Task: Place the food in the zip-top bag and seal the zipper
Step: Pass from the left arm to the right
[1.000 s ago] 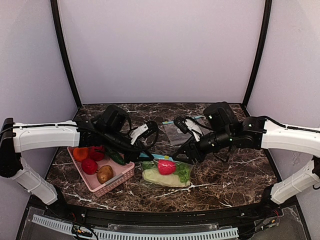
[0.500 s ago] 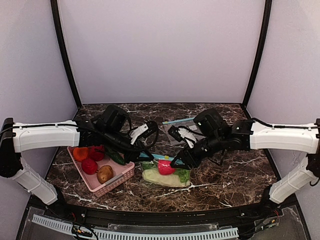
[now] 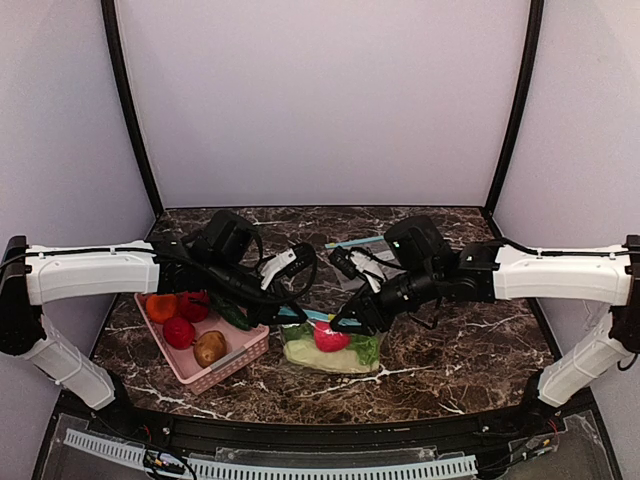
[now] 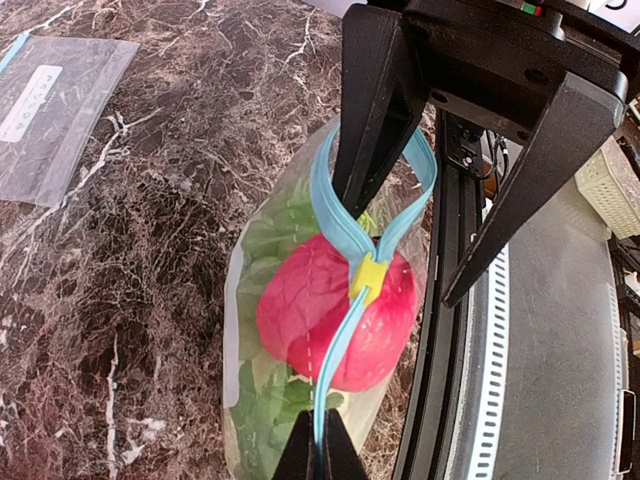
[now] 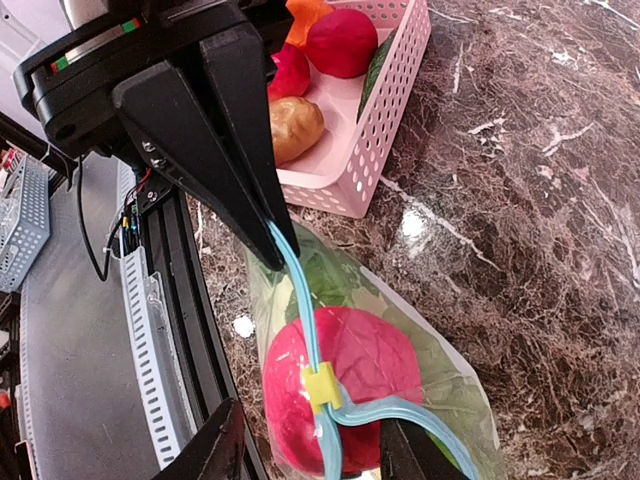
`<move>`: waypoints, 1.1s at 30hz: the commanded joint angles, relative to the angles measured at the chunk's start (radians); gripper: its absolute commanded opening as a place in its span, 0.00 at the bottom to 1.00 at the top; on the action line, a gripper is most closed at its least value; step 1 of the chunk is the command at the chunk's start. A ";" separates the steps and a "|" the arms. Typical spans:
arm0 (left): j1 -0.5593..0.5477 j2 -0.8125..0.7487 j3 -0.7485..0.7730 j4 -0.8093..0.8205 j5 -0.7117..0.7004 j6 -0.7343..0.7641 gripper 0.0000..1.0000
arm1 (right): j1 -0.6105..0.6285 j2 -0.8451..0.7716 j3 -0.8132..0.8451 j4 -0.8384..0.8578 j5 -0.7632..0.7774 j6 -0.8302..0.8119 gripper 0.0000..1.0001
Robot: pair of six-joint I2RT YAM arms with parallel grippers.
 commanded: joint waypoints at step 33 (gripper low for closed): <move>-0.001 0.017 0.011 0.041 0.088 -0.025 0.23 | 0.020 0.086 -0.057 0.076 -0.015 0.029 0.07</move>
